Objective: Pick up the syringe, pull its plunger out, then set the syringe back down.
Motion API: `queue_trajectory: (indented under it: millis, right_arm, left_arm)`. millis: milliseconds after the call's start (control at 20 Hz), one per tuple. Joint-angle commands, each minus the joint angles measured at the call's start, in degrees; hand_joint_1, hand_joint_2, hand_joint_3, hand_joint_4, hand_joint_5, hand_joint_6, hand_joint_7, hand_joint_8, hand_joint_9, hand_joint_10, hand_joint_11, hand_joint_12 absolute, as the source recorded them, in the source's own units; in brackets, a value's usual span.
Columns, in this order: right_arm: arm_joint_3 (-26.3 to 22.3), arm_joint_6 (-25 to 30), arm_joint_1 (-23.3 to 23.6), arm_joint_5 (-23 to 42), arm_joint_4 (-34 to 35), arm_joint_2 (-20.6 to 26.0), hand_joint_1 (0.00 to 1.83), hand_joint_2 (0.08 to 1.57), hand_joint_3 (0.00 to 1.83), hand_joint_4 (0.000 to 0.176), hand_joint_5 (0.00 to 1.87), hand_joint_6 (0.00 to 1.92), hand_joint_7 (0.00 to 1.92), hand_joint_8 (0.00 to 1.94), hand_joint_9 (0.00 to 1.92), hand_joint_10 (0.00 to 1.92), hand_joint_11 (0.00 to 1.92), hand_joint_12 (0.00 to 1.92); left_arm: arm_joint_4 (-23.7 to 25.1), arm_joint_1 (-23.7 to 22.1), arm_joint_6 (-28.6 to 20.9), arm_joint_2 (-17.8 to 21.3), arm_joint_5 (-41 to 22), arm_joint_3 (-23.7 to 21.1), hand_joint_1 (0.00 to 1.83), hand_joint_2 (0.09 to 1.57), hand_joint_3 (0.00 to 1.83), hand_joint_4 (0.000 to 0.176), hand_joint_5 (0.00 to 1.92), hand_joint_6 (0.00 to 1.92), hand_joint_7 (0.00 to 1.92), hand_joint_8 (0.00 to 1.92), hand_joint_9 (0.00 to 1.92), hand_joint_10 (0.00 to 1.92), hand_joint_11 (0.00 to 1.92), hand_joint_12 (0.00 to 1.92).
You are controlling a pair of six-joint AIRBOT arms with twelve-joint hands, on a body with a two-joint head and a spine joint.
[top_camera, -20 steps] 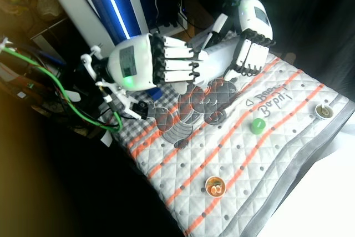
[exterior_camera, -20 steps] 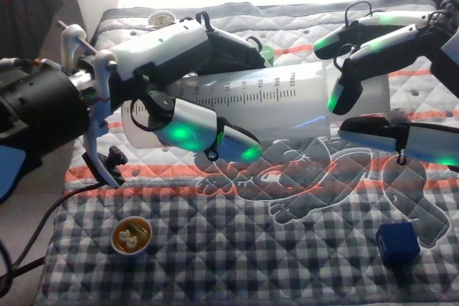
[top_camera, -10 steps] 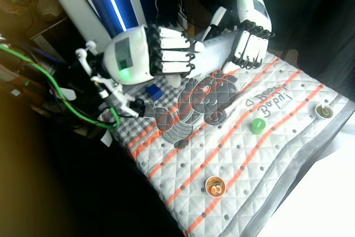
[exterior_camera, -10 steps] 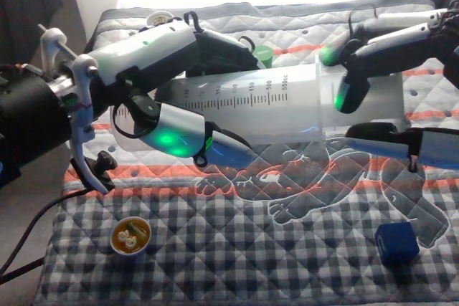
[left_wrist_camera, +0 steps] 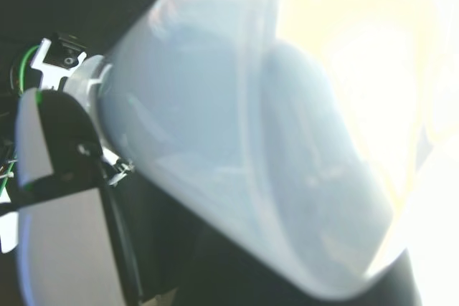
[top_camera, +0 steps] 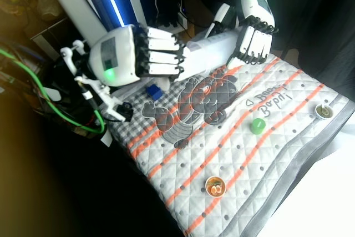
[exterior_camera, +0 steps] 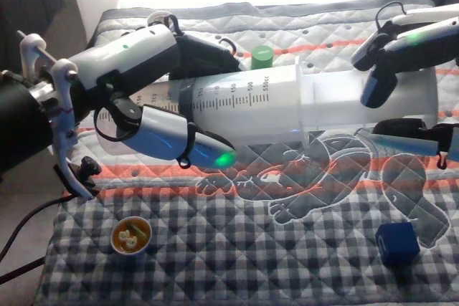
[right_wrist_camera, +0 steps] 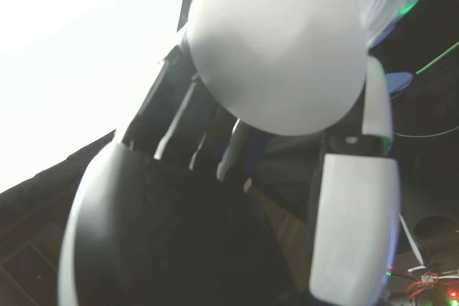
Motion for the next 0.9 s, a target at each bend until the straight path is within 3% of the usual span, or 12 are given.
queue_trajectory:
  millis: [0,50,100,150,250,350,500,750,850]
  right_arm:
    - [0.44,-2.21,-0.17,6.01,4.03,1.02,1.38,1.11,0.00,0.000,1.11,0.56,0.91,1.13,0.92,1.37,0.90,1.61]
    - [0.30,-2.30,-0.49,6.32,4.34,1.33,1.38,1.11,0.00,0.000,1.11,0.56,0.91,1.13,0.92,1.37,0.90,1.61]
    - [0.14,-2.51,-0.84,6.69,4.65,1.61,1.25,1.12,0.00,0.000,1.08,0.71,0.89,1.29,0.88,1.40,0.88,1.70]
    - [-0.12,-2.84,-1.42,7.27,5.20,2.04,1.35,1.13,0.00,0.000,1.08,0.66,0.87,1.21,0.87,1.44,0.85,1.70]
    - [-0.34,-3.09,-2.12,8.00,5.83,2.42,1.37,1.13,0.00,0.000,1.11,0.57,0.85,1.22,0.85,1.47,0.86,1.76]
    - [-0.59,-3.28,-2.91,8.68,6.65,2.88,1.26,1.14,0.01,0.000,1.07,0.72,0.82,1.41,0.76,1.59,0.81,1.87]
    - [-0.91,-3.51,-3.85,9.38,7.59,3.36,1.24,1.17,0.00,0.000,1.01,0.80,0.78,1.50,0.72,1.70,0.79,1.92]
    - [-0.96,-3.59,-4.08,9.73,7.92,3.45,1.24,1.17,0.00,0.000,0.99,0.86,0.79,1.49,0.76,1.64,0.79,1.89]
    - [-0.95,-3.64,-4.09,9.80,7.92,3.45,1.25,1.16,0.00,0.000,1.02,0.80,0.81,1.47,0.77,1.63,0.79,1.86]
  left_arm:
    - [-4.18,-0.30,-1.52,1.76,9.70,0.57,1.20,1.20,0.00,0.000,0.88,1.04,0.79,1.43,0.69,1.45,0.58,1.87]
    - [-4.45,-0.05,-1.50,1.97,9.90,0.47,1.20,1.20,0.00,0.000,0.88,1.04,0.79,1.43,0.69,1.45,0.58,1.87]
    - [-4.68,0.21,-1.48,2.17,10.10,0.36,1.20,1.20,0.00,0.000,0.86,1.05,0.81,1.44,0.70,1.52,0.62,1.91]
    - [-5.01,0.54,-1.45,2.48,10.30,0.21,1.20,1.19,0.00,0.000,0.85,1.07,0.82,1.41,0.68,1.47,0.59,1.88]
    - [-5.24,0.78,-1.40,2.73,10.42,0.08,1.20,1.19,0.00,0.000,0.83,1.11,0.85,1.38,0.72,1.41,0.59,1.83]
    - [-5.60,0.90,-1.20,3.14,10.53,-0.15,1.20,1.18,0.00,0.000,0.91,1.01,0.82,1.38,0.70,1.39,0.52,1.86]
    - [-6.40,1.46,-0.95,3.52,11.14,-0.39,1.21,1.17,0.00,0.000,0.91,1.01,0.84,1.36,0.71,1.38,0.54,1.86]
    - [-6.69,1.66,-0.92,3.63,11.30,-0.44,1.20,1.18,0.00,0.000,0.91,1.04,0.80,1.39,0.63,1.39,0.42,1.89]
    - [-6.72,1.66,-0.92,3.62,11.32,-0.44,1.20,1.18,0.00,0.000,0.88,1.08,0.82,1.36,0.68,1.33,0.50,1.83]
